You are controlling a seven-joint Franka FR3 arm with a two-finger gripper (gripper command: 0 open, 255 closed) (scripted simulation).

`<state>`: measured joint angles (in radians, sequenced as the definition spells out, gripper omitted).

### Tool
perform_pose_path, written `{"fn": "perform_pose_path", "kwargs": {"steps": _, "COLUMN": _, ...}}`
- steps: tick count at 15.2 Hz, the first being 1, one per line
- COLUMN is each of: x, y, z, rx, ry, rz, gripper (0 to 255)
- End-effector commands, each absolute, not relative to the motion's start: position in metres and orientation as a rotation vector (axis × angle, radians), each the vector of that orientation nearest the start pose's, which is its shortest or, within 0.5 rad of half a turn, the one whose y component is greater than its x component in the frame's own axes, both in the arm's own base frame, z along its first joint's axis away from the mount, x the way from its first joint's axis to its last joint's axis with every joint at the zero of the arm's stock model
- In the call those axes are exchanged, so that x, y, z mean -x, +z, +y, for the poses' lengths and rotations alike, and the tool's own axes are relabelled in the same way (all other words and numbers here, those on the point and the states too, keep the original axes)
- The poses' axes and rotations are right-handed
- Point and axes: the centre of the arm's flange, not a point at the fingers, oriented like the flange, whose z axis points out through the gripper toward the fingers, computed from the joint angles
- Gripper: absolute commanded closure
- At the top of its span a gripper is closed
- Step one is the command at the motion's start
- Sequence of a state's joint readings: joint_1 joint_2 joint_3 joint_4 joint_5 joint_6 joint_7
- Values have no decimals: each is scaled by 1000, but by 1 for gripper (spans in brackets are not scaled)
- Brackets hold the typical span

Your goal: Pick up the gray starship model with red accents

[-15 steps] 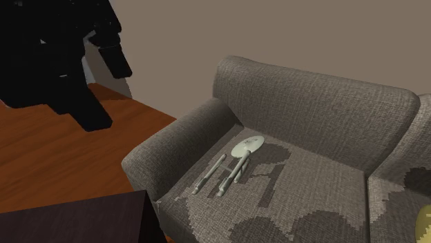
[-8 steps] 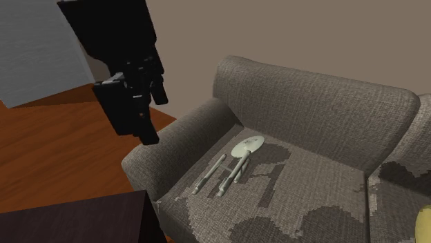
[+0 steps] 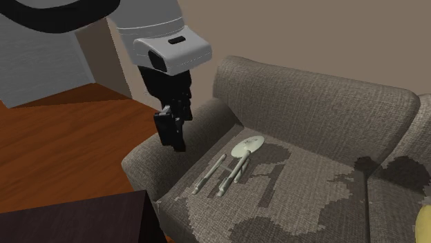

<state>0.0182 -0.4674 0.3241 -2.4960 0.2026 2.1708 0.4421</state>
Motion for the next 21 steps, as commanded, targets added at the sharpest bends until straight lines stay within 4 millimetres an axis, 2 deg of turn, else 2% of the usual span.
{"fn": "perform_pose_path", "kwargs": {"steps": 1, "x": -401, "y": 430, "z": 165, "rx": 3042, "ry": -161, "rz": 391, "gripper": 0}}
{"fn": "perform_pose_path", "kwargs": {"steps": 11, "x": -458, "y": 326, "z": 231, "rx": 3040, "ry": -137, "rz": 595, "gripper": 0}}
{"fn": "perform_pose_path", "kwargs": {"steps": 21, "x": -520, "y": 220, "z": 287, "rx": 3025, "ry": -111, "rz": 800, "gripper": 0}}
